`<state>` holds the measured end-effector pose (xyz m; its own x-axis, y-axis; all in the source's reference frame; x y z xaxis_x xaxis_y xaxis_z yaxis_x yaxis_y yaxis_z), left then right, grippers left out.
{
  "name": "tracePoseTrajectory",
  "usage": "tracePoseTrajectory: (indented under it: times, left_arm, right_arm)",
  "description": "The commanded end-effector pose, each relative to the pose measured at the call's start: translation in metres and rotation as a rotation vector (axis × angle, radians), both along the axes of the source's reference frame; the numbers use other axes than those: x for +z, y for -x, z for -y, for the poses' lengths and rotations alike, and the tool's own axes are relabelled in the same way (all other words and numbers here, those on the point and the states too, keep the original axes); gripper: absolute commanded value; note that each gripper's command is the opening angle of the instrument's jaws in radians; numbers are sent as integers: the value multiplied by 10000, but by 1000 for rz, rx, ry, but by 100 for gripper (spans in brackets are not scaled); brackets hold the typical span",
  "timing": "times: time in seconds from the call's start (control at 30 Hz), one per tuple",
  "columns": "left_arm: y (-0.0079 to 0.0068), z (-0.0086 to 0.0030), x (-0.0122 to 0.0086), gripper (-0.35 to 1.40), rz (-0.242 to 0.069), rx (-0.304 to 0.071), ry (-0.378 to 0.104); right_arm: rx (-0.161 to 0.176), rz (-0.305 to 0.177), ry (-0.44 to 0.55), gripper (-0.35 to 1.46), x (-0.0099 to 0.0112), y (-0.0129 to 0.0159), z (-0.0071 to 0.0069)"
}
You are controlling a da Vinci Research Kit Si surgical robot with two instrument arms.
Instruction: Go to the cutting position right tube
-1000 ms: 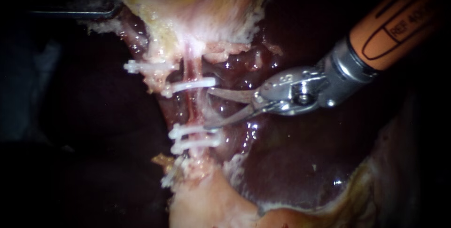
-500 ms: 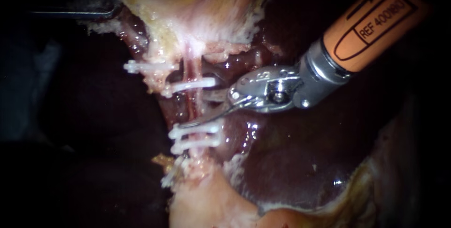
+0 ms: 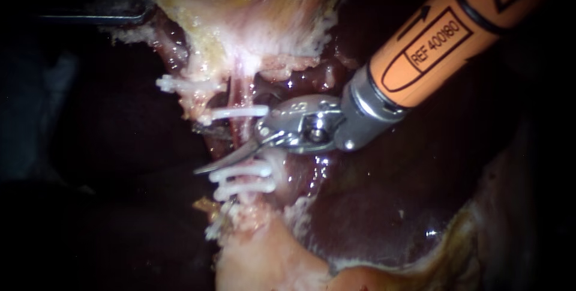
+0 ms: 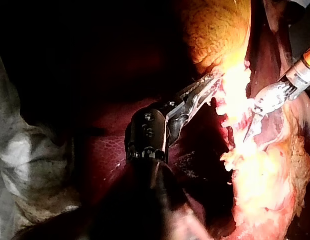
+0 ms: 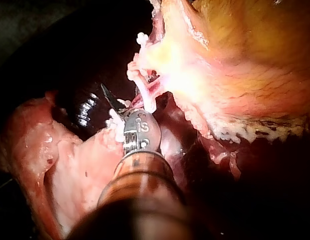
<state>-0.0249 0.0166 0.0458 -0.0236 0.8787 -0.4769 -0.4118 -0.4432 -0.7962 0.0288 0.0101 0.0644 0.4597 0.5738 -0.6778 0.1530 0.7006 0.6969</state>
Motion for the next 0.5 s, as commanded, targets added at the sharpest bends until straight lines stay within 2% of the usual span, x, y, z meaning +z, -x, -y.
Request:
tracePoseTrajectory:
  times: [0.03, 0.27, 0.5]
  left_arm:
    - [0, 0, 0, -35, -1, -1, 0]
    - [1, 0, 0, -35, -1, -1, 0]
    - [0, 0, 0, -35, -1, -1, 0]
  right_arm:
    - [1, 1, 1, 129, 0, -1, 0]
    - [13, -14, -9, 129, -8, -4, 3]
    - [3, -39, -23, 128, -41, -5, 11]
